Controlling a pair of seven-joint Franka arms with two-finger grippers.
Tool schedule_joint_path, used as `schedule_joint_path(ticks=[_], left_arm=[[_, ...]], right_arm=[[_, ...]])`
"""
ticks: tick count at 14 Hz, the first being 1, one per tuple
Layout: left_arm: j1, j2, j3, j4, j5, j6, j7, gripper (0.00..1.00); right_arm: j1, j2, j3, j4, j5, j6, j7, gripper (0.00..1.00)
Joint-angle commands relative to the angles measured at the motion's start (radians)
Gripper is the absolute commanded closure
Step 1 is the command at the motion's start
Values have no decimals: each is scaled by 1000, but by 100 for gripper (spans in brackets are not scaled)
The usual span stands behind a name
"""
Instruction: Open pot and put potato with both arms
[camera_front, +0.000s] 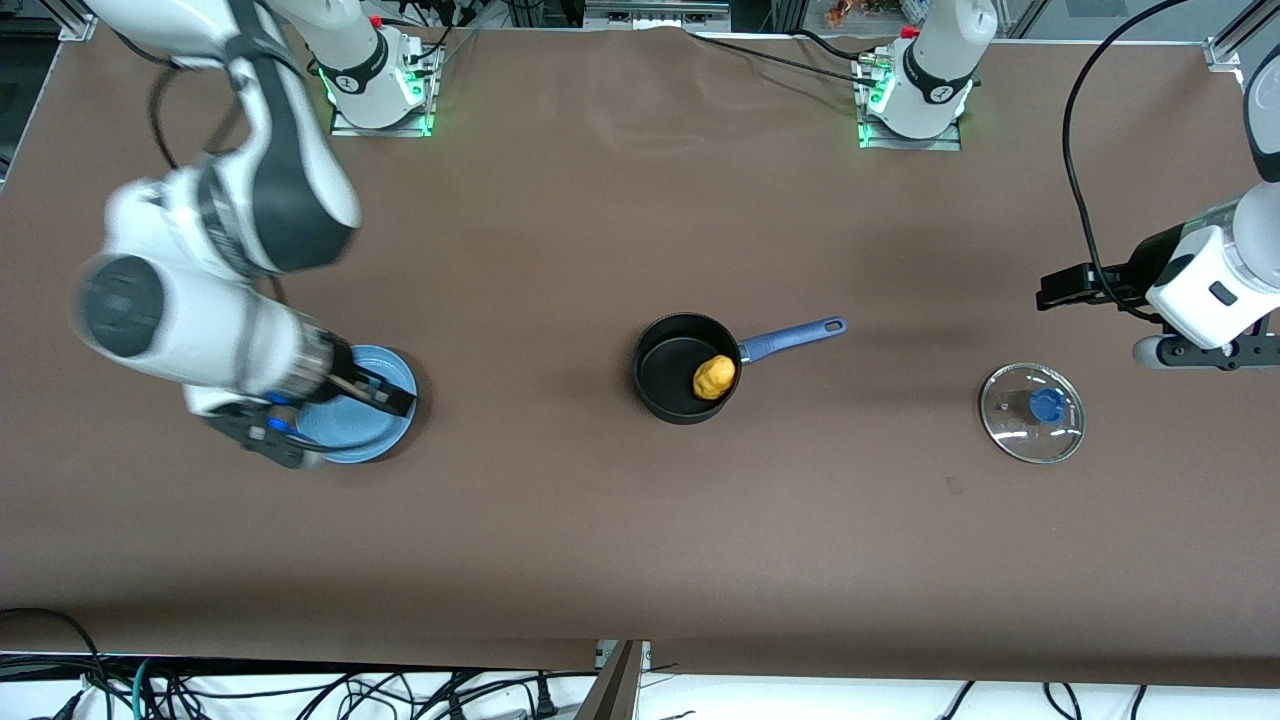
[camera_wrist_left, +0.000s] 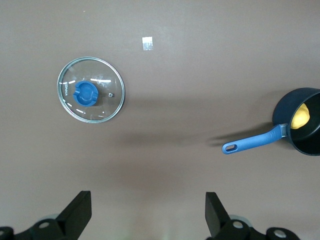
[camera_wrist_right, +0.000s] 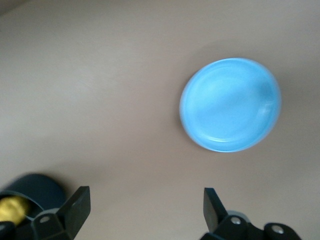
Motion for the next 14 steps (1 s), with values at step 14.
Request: schedule_joint_path(ticks=[14], left_arm=[[-14, 13, 9, 32, 21, -20, 18, 0]], right_arm=[[-113, -513, -46, -521, -137, 85, -433, 0]])
